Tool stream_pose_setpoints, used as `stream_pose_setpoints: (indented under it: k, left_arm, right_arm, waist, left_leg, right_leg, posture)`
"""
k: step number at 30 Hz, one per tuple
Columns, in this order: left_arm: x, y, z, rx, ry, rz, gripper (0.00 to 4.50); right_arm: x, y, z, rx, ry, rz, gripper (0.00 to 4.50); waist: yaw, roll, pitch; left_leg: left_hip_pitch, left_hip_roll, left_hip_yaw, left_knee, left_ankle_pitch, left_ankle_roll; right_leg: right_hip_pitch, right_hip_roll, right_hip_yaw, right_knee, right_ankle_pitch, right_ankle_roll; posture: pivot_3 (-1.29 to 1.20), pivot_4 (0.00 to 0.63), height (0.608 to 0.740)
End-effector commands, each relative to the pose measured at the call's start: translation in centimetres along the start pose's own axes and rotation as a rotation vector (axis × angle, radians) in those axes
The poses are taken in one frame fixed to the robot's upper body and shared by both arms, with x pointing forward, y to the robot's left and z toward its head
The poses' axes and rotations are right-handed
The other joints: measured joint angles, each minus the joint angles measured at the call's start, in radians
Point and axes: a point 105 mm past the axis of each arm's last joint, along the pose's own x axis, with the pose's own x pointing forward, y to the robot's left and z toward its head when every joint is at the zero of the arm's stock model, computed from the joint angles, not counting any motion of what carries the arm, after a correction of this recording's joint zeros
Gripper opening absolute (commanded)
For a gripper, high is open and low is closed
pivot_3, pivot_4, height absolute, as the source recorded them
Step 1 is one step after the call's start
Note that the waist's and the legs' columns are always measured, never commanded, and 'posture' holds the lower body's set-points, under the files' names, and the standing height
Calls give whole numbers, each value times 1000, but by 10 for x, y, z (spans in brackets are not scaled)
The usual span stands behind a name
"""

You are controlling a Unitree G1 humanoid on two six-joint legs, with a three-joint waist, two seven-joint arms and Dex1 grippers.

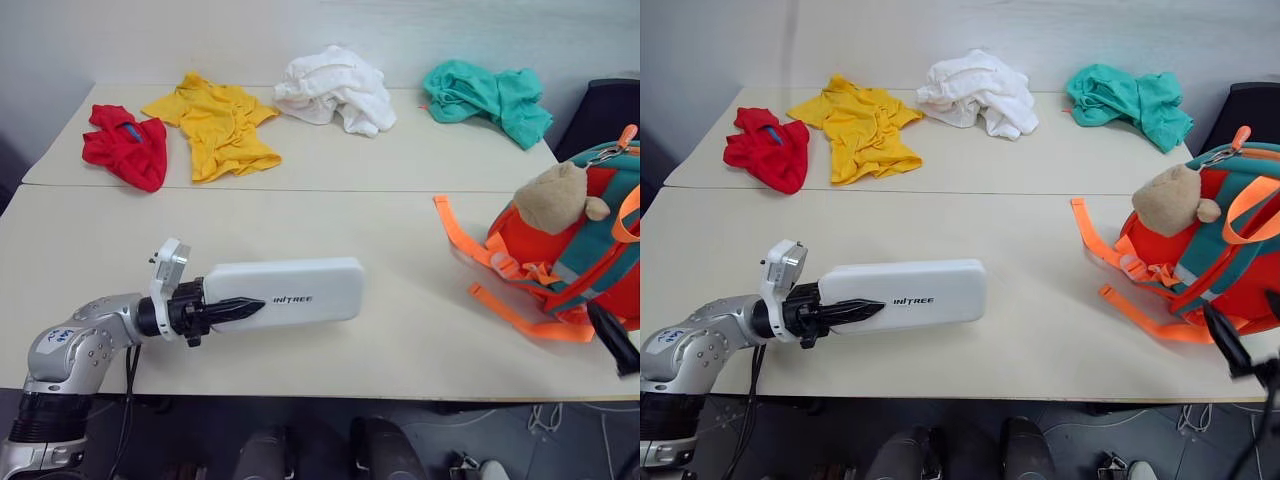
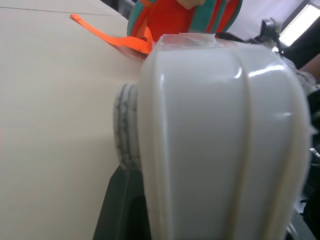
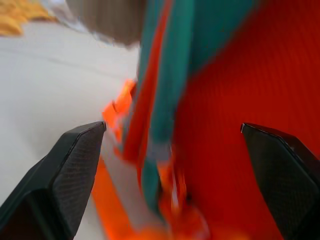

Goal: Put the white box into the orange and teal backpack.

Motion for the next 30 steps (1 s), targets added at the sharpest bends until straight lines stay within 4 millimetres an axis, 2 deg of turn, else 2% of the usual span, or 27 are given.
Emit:
stream_pose_setpoints:
  k: [1,3,6,8,12,15,17,18,19,22,25,27,30]
  left_arm:
    - [-3,-4,12,56,-33,0,1166]
    - [-4,-4,13,60,-44,12,1166]
    - [-9,-5,15,69,-65,43,1166]
    - [-14,-4,21,74,-110,86,1166]
    - [-25,2,34,71,-214,174,1166]
    - [-38,10,42,66,-278,250,1166]
    - [-47,18,46,70,-312,308,1166]
    - [-50,21,47,70,-321,323,1166]
    - [-55,25,48,73,-334,348,1166]
    - [-63,32,50,73,-359,387,1166]
    - [-74,40,52,71,-371,426,1166]
    - [-76,41,54,75,-372,432,1166]
    - [-78,37,60,95,-385,418,1166]
  right_arm:
    - [26,4,-9,57,21,52,4442]
    - [40,7,-11,57,11,84,4442]
    - [64,10,-12,53,-16,109,3837]
    - [77,11,-8,49,-59,137,3149]
    - [89,22,1,63,-103,245,1717]
    - [98,51,17,128,-146,409,734]
    - [103,80,28,175,-159,553,133]
    - [103,89,30,187,-161,593,16]
    - [104,107,36,214,-168,674,16]
    - [102,143,46,260,-175,830,16]
    - [93,190,64,330,-209,1060,16]
    - [84,211,75,365,-215,1176,16]
    - [65,226,85,436,-177,1297,16]
  waist:
    - [1,0,0]
    - [9,0,0]
    - [13,0,0]
    - [9,0,0]
    - [10,0,0]
    - [11,0,0]
    - [6,0,0]
    - [3,0,0]
    - [1,0,0]
    - [-4,0,0]
    - [-10,0,0]
    - [-9,0,0]
    - [-4,0,0]
  left_leg:
    - [0,0,-1,0,0,0]
    - [-1,0,-1,0,1,0]
    - [-3,0,0,3,1,2]
    - [-3,-1,1,4,2,3]
    - [-3,0,0,4,2,2]
    - [-3,0,0,3,2,2]
    - [-3,0,0,4,2,2]
    - [-3,0,0,4,2,2]
    - [-3,0,0,4,2,2]
    - [-3,0,-1,3,2,2]
    - [-4,0,-1,3,2,2]
    - [-4,0,-1,3,1,1]
    - [-6,0,-2,2,1,1]
  right_leg:
    - [0,0,-1,0,0,-1]
    - [0,0,-2,0,0,-1]
    - [0,0,-2,0,0,0]
    - [0,0,-1,0,1,2]
    - [0,0,-2,1,1,2]
    - [0,0,-2,2,1,2]
    - [0,0,-2,2,1,2]
    - [0,0,-2,2,1,2]
    - [0,0,-2,3,1,2]
    - [0,0,-3,3,1,2]
    - [-1,0,-2,3,1,2]
    - [-2,1,-3,4,1,2]
    - [-2,1,-4,2,1,2]
  posture:
    - [0,150,740]
    - [0,150,740]
    - [0,150,740]
    - [0,150,740]
    - [0,150,740]
    - [0,150,740]
    - [0,150,740]
    - [0,150,740]
    - [0,150,740]
    - [0,150,740]
    - [0,150,740]
    - [0,150,740]
    - [0,150,740]
